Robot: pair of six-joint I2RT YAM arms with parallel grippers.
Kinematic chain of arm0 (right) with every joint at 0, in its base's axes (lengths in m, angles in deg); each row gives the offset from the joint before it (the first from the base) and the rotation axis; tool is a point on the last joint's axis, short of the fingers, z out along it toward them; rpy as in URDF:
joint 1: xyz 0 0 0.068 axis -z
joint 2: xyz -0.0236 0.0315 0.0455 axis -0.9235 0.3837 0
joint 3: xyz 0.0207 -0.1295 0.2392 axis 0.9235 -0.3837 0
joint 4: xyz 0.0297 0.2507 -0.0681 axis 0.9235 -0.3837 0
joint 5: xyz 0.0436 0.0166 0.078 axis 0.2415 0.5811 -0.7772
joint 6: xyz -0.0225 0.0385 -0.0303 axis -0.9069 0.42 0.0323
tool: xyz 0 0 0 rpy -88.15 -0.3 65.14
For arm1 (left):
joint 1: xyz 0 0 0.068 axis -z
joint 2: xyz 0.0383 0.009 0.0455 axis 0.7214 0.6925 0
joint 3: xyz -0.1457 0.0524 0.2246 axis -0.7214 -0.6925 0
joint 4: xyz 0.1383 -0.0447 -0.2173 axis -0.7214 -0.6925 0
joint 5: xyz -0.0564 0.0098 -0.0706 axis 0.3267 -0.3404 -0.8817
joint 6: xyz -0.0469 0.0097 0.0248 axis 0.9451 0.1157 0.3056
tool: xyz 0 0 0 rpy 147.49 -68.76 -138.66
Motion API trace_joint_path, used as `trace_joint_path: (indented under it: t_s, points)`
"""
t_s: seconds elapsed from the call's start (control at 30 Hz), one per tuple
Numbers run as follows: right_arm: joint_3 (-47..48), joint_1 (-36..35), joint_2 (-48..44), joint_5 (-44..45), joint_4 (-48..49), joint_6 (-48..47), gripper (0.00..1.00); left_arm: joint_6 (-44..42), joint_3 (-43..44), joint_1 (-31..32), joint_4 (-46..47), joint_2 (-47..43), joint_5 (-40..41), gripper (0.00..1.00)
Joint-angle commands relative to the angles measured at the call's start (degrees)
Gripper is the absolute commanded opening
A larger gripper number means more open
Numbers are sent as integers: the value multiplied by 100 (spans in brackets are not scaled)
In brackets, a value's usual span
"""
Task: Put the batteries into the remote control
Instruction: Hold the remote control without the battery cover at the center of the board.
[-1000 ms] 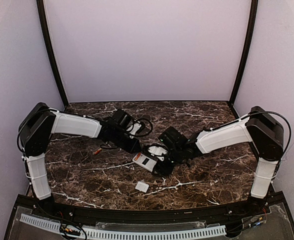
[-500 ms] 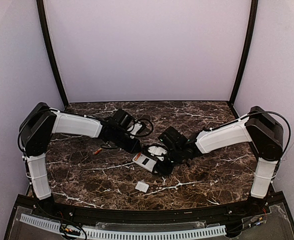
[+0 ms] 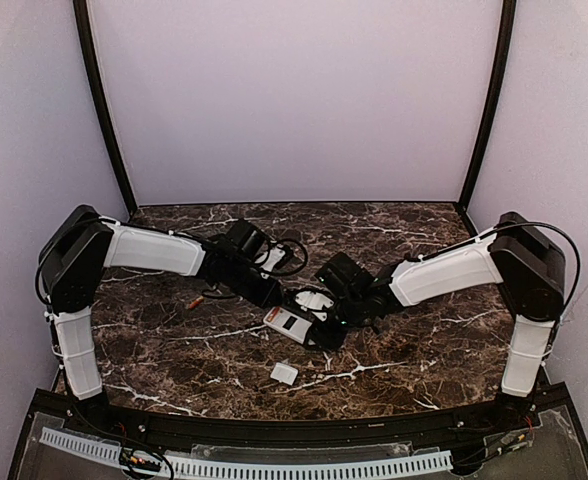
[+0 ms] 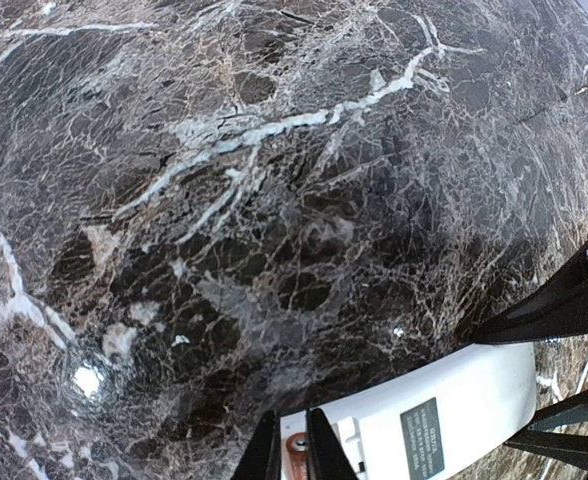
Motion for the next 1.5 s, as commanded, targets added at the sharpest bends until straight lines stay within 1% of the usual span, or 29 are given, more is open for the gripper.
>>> trace_joint_path:
  t_s: [0.0,0.2,0.23,0.27,0.3,0.33,0.37,0.6,0.87,1.1,1.23,1.4,1.47]
  points:
    - [106,40,161,-106,15,95,52,-138,-141,39,-319,-92,134,10]
    - [94,32,159,-151,33,103,52,-148,-223,41,-332,-118,159,10]
    - [94,32,154,-158,38,90,53,-150,-226,44,-332,-119,154,10]
    - [104,29,160,-186,18,73,59,-151,-235,45,-332,-120,151,10]
    - [121,29,161,-184,4,60,70,-151,-237,50,-332,-120,148,10]
    - [136,29,156,-181,0,49,75,-147,-238,49,-323,-120,145,10]
    - [154,36,148,-168,-5,33,77,-149,-238,43,-312,-125,142,10]
    - [363,29,247,-131,-117,-79,77,-173,-227,52,-308,-135,140,10]
    - [397,34,269,-33,-134,-99,83,-210,-194,53,-301,-131,156,10]
    - [537,38,400,-18,-187,-232,90,-209,-4,53,-314,-129,143,14]
    - [573,43,412,-39,-203,-243,92,-205,134,46,-338,-130,169,18]
    - [593,83,388,-66,-195,-325,92,-204,274,43,-377,-129,213,22]
    - [613,111,432,-174,-185,-358,90,-191,306,41,-378,-148,240,23]
